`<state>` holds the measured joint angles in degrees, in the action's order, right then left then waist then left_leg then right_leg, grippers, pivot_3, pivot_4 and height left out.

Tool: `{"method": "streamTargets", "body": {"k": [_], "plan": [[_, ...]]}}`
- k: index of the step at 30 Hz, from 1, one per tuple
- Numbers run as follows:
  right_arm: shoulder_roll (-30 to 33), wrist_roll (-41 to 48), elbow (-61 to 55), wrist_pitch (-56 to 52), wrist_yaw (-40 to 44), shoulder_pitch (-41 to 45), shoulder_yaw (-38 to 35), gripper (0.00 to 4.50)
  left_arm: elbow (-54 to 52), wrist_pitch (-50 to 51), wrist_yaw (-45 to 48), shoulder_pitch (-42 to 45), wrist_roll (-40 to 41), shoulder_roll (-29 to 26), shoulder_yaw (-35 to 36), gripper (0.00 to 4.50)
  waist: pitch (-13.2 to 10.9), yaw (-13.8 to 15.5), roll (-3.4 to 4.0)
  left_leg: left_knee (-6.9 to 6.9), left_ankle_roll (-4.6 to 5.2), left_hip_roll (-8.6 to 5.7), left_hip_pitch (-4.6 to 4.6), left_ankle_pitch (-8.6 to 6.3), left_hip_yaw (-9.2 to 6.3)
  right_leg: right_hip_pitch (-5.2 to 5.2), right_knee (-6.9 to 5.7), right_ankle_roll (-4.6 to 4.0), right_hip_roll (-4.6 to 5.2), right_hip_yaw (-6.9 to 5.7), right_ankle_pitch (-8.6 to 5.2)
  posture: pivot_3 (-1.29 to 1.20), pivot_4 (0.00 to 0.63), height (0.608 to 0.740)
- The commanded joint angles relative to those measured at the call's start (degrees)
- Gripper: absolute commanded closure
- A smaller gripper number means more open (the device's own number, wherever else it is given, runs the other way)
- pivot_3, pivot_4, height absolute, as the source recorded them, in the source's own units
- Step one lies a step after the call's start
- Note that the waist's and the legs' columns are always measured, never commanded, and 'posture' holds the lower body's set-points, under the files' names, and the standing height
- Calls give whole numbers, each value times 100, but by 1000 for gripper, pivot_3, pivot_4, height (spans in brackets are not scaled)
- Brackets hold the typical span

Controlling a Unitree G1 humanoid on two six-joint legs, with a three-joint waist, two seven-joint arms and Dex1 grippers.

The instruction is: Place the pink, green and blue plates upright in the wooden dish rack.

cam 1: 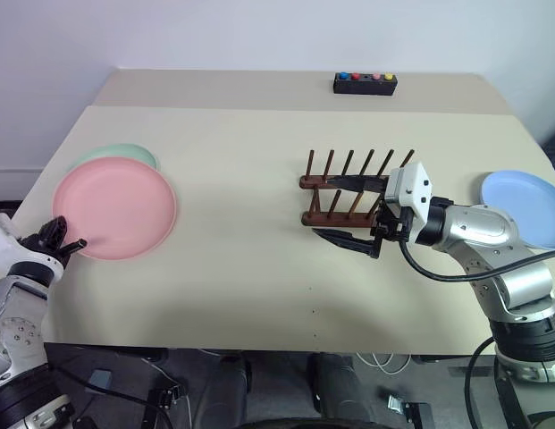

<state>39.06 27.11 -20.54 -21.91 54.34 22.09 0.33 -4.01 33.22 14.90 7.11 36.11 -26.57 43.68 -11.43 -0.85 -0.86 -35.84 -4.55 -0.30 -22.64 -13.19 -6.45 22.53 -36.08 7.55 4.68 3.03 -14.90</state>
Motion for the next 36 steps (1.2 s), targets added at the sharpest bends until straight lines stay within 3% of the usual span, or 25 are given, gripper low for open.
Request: {"method": "streamTargets", "body": {"k": [1,11,18,20,36], "plan": [[0,-135,-113,200,3,124,29,0,-589,-239,13,116,223,-42,-11,4422,0,5,0,-1,0,0,-1,0,0,0,0,0,0,0,0,0,150,734],[-277,-1305,363,867,-451,768,577,0,-1377,-493,-541,1630,-881,-155,-1962,4422,-1,-21,-8,-6,-3,-4,-15,2,-2,4,8,14,0,-1,11,0,150,734],[-632,-3560,964,2523,-1549,1480,1474,0,-1584,-208,-1295,2797,-1592,517,-3259,4422,-1,-19,-7,-6,-14,-3,-67,9,-6,66,-7,22,-5,-1,16,0,150,734],[-723,-3851,1143,2818,-1744,1578,1574,0,-1606,-140,-1384,2949,-1793,585,-3487,4422,-2,-11,-7,-10,-15,-4,-74,10,-6,71,-6,24,-4,-2,18,0,150,734],[-1066,-5176,2119,3897,-2478,1774,1918,0,-2131,625,-1367,3362,-1614,1218,-3704,4422,-2,-14,-7,-9,-17,-5,-74,12,-10,71,-8,23,-5,-2,18,0,150,734]]}}
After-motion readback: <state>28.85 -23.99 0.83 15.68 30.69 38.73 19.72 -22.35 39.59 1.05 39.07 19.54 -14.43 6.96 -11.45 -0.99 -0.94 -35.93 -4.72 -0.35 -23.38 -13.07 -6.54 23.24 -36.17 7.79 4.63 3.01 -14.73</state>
